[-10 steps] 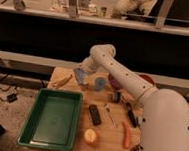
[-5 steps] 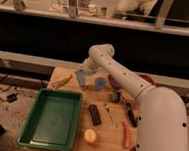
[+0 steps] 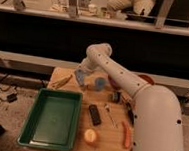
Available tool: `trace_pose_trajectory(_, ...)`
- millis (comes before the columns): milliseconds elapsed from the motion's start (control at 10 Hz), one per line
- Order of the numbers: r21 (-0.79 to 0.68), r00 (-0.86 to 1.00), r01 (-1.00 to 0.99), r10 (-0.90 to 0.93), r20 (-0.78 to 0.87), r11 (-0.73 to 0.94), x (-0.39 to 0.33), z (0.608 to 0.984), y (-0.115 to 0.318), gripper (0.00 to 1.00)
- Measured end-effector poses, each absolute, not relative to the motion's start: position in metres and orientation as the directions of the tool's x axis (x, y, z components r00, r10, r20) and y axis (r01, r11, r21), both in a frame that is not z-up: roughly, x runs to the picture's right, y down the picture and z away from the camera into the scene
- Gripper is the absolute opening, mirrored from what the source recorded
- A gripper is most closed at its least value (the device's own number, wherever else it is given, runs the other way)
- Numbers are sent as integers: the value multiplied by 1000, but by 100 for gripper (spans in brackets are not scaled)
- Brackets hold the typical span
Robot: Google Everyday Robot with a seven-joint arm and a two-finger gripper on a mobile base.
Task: Place sponge in metal cup
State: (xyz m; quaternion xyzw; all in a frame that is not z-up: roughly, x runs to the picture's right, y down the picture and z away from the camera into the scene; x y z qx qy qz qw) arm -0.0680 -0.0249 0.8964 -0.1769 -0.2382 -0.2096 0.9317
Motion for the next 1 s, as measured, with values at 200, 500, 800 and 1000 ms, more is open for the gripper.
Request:
trace_pose_trajectory(200, -230, 799, 474, -306, 518, 850, -68, 896, -25, 12)
trace_pose_trajectory(500, -231, 799, 474, -305, 518, 850, -68, 897, -24, 42)
trace_pose_trajectory(800, -231, 799, 475, -305, 518, 849, -69, 897, -24, 72)
trace_pose_trajectory(1000, -231, 799, 475, -305, 519, 849, -69, 897, -24, 80)
